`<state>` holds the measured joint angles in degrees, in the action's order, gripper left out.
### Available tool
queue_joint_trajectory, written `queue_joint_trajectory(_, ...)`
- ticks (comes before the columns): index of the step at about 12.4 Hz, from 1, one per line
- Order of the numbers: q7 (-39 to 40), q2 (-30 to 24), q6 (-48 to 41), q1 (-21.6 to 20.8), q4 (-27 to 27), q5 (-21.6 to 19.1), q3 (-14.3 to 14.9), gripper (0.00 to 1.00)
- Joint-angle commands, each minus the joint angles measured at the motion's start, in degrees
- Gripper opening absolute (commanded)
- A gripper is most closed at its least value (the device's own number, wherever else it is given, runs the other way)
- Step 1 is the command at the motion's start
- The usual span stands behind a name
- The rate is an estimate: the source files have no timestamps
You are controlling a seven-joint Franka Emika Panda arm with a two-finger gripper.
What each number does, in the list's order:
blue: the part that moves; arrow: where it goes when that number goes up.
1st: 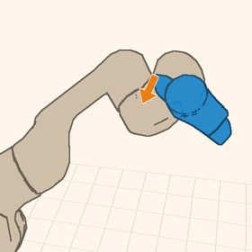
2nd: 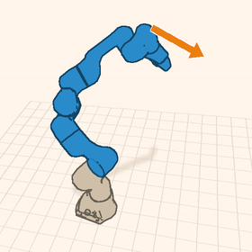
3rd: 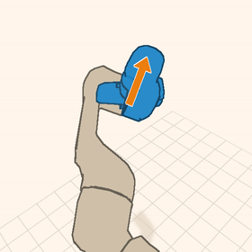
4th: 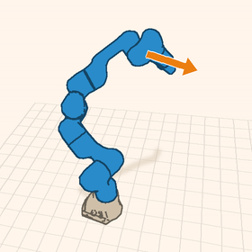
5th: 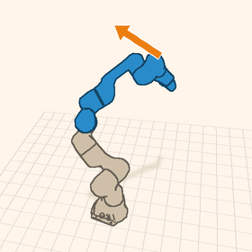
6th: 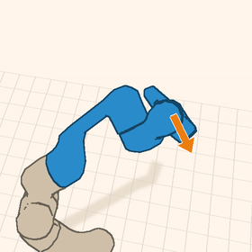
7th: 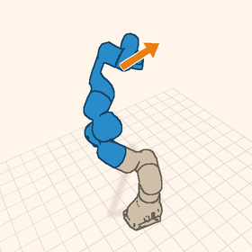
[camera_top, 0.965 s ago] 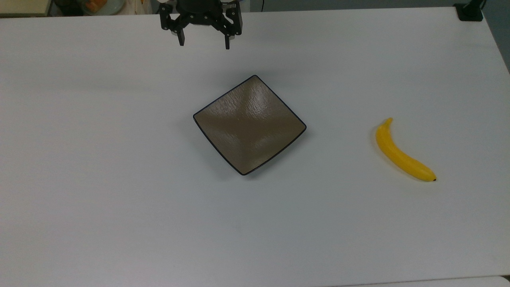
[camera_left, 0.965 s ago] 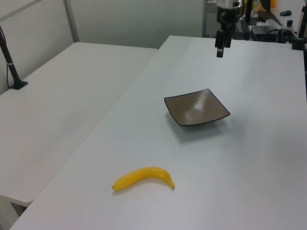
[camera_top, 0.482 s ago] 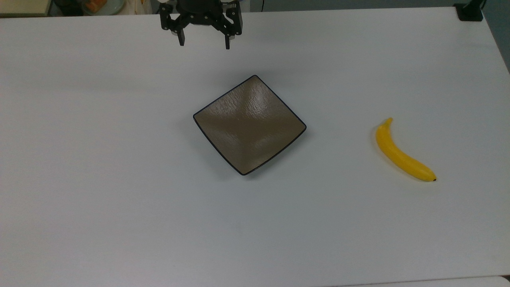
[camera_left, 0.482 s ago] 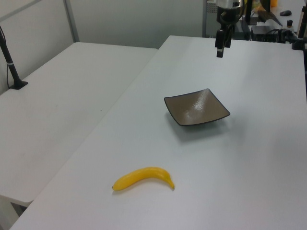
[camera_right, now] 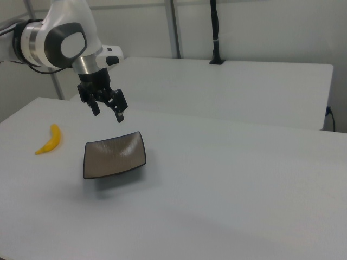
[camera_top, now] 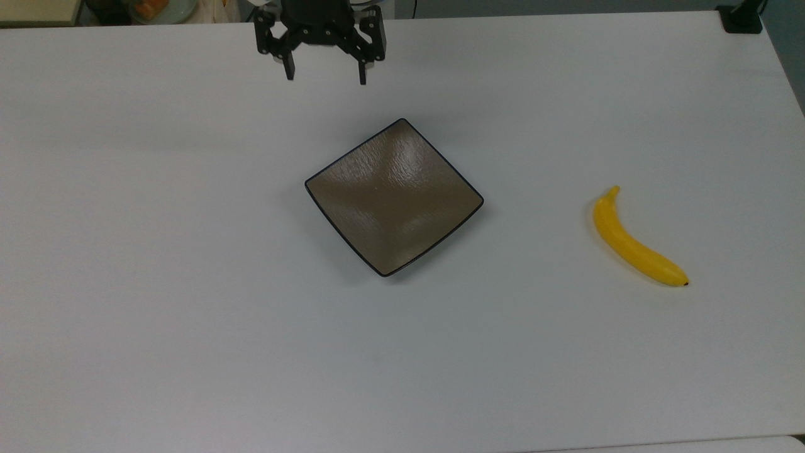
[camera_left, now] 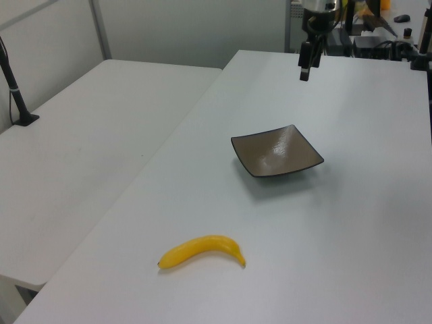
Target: Bananas placed on a ceramic plate
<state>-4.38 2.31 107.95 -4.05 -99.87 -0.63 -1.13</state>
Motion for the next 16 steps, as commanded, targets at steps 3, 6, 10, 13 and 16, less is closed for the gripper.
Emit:
queue_joint_trajectory(3, 1.2, 5.2, 8.3, -3.1, 0.5, -5.3, -2.0, 1.00)
queue_joint_trajectory(6, -0.1, 9.4, 16.7, -5.3, 1.2, -5.3, -6.8, 1.00)
queue_joint_trajectory(10, -0.9, 14.8, 17.4, -8.4, 5.9, -5.3, -7.6, 1.00)
queue_joint_trajectory(13, -8.8, 20.9, 26.4, -11.8, 10.7, -3.8, -10.3, 1.00)
queue_joint_trajectory(16, -14.3, 24.0, 30.6, -14.6, 12.1, 1.8, -11.8, 1.00)
